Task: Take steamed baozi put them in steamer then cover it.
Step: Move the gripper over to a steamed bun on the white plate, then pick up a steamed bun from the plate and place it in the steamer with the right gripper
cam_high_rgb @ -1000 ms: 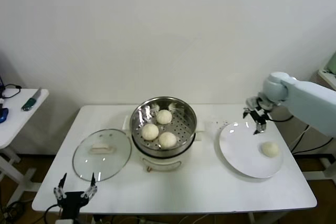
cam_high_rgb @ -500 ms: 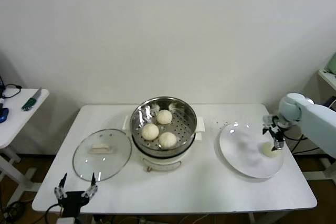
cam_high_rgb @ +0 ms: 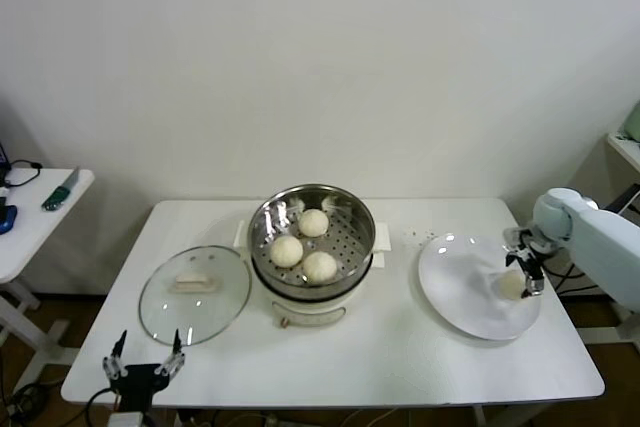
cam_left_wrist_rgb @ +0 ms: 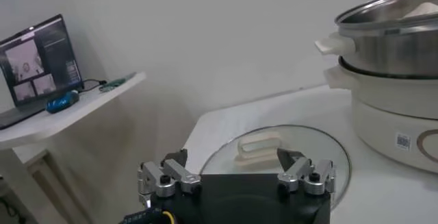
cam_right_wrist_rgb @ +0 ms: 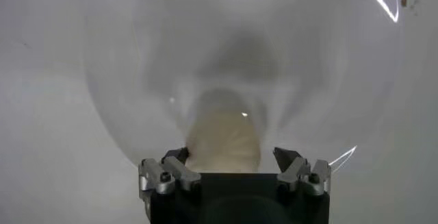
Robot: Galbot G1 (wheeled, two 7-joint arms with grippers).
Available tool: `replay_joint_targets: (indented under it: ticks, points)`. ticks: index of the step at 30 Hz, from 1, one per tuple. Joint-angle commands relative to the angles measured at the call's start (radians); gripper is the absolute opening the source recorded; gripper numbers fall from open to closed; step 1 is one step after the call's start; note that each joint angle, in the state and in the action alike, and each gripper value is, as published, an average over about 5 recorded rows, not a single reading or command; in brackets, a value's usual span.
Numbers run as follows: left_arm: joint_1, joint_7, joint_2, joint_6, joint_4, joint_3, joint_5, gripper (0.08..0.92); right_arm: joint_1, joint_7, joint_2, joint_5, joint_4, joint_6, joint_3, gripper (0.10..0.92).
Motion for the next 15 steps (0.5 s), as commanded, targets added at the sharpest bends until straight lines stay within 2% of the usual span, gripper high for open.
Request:
replay_joint_targets:
  ticks: [1, 9, 15]
  points:
    - [-0.003, -0.001, 0.002, 0.003, 0.003, 0.002, 0.0, 0.823, -0.024, -0.007, 0.014, -0.008, -0.029, 0.002, 0.017, 0.823]
    - [-0.01, -0.006, 0.003, 0.006, 0.012, 0.008, 0.002, 0.823, -0.011, -0.017, 0.026, -0.006, -0.05, 0.01, 0.009, 0.807]
    - [-0.012, -0.008, 0.003, 0.007, 0.013, 0.011, 0.003, 0.823, 0.003, -0.018, 0.043, -0.01, -0.071, 0.017, 0.006, 0.712]
